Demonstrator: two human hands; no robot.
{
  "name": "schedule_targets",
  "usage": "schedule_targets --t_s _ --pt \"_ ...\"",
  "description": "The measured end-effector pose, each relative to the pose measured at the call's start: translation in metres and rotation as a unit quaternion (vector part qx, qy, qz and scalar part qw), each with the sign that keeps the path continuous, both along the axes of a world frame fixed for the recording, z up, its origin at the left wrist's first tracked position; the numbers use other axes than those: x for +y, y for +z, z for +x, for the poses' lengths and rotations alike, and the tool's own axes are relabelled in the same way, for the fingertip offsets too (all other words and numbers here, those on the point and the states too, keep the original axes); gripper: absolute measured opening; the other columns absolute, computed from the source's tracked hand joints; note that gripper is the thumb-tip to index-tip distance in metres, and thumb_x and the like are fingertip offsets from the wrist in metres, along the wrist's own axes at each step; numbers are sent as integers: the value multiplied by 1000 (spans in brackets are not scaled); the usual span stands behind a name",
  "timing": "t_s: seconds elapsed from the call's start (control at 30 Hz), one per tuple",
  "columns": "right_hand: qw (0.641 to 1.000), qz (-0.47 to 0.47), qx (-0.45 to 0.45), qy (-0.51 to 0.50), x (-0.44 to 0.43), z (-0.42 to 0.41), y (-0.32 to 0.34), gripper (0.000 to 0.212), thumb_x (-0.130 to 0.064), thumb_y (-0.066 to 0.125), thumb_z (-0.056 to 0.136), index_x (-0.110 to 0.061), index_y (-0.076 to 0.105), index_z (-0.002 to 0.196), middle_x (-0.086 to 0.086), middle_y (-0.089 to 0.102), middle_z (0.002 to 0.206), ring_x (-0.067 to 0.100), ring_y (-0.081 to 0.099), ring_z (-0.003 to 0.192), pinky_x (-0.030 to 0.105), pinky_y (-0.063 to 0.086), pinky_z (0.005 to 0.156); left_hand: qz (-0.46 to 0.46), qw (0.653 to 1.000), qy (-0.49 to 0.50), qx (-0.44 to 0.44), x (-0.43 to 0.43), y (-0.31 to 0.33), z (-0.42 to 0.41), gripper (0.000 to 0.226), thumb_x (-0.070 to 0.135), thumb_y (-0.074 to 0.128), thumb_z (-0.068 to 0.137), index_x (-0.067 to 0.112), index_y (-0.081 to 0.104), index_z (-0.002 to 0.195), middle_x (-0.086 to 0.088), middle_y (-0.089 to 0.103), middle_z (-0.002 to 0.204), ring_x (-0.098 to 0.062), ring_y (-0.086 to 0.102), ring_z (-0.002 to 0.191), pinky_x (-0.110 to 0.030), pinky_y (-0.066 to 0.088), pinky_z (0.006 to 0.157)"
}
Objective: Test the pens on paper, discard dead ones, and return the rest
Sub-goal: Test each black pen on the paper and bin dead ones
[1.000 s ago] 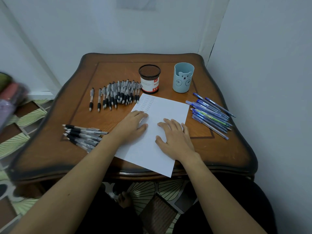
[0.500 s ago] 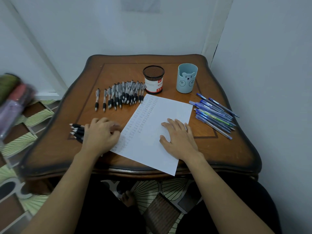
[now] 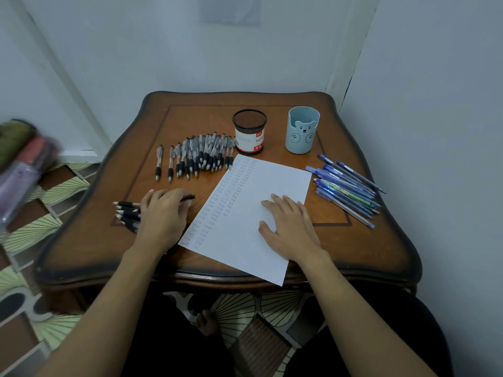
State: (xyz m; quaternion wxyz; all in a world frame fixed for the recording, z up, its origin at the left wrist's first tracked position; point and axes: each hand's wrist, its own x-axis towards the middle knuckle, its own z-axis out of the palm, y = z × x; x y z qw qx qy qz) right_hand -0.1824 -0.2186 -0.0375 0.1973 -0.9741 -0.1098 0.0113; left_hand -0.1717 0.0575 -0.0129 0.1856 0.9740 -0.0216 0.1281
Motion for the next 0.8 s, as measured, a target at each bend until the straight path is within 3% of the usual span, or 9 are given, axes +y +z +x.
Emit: schedule_targets --t_s 0.07,0.13,0.2,0.27,0.4,0.53,0.63,0.73,0.8 --pt "1000 1 -2 -1 0 0 0 54 -49 38 101 -31 32 152 -4 20 165 17 9 153 44 0 125 -25 999 -15 -22 -4 0 2 24 24 47 104 17 63 122 -7 68 121 -30 52 124 -54 14 120" --pt "1000 4 -4 -3 0 -1 -1 55 -49 39 101 -31 32 152 -4 21 165 17 10 153 44 0 125 -44 998 -27 -46 -9 2 4 31 34 38 105 20 58 124 -8 65 112 -31 55 111 -61 25 113" --pt "1000 7 -2 -5 0 -1 -1 55 -50 39 101 -30 32 152 -5 21 165 16 9 153 43 -1 125 -50 996 -41 -67 -16 7 4 38 43 29 106 22 55 125 -2 55 98 -22 51 92 -53 42 92" --pt "1000 10 -3 -7 0 -1 -2 55 -50 39 101 -30 33 151 -6 21 164 15 10 153 43 -1 125 -66 994 -43 -79 -25 13 6 43 47 28 107 18 57 121 4 51 95 -16 50 85 -40 44 75" --pt "1000 24 -11 -10 -2 -2 -1 53 -48 42 101 -29 36 150 -6 23 163 15 11 152 39 -1 124 -76 992 -44 -94 -39 20 13 61 62 30 93 13 53 64 6 45 57 -16 43 53 -25 30 54" --pt "999 38 -15 -12 -4 -4 -1 53 -46 43 101 -27 37 150 -5 25 163 14 11 152 36 -1 123 -138 988 -34 -67 -54 22 21 58 54 38 82 8 48 49 0 38 44 -17 33 45 -29 31 53" --pt "999 39 -14 -11 -4 -4 -1 54 -47 43 101 -27 36 151 -6 24 163 14 10 152 35 -2 122 -230 967 -69 -82 -66 23 25 50 54 50 91 15 61 62 4 50 54 -15 45 52 -32 40 55" --pt "999 32 -13 -10 -4 -4 -1 55 -48 42 101 -28 35 152 -6 23 164 15 9 152 37 0 123 -232 958 -88 -143 -74 21 29 23 29 64 98 17 73 117 6 64 84 -9 58 70 -23 50 59" --pt "999 31 -12 -10 -4 -4 0 55 -48 41 102 -28 34 152 -5 22 164 15 9 153 38 -1 123 -265 949 -69 -155 -78 13 33 25 21 58 102 18 69 124 0 63 88 -13 56 69 -29 50 58"
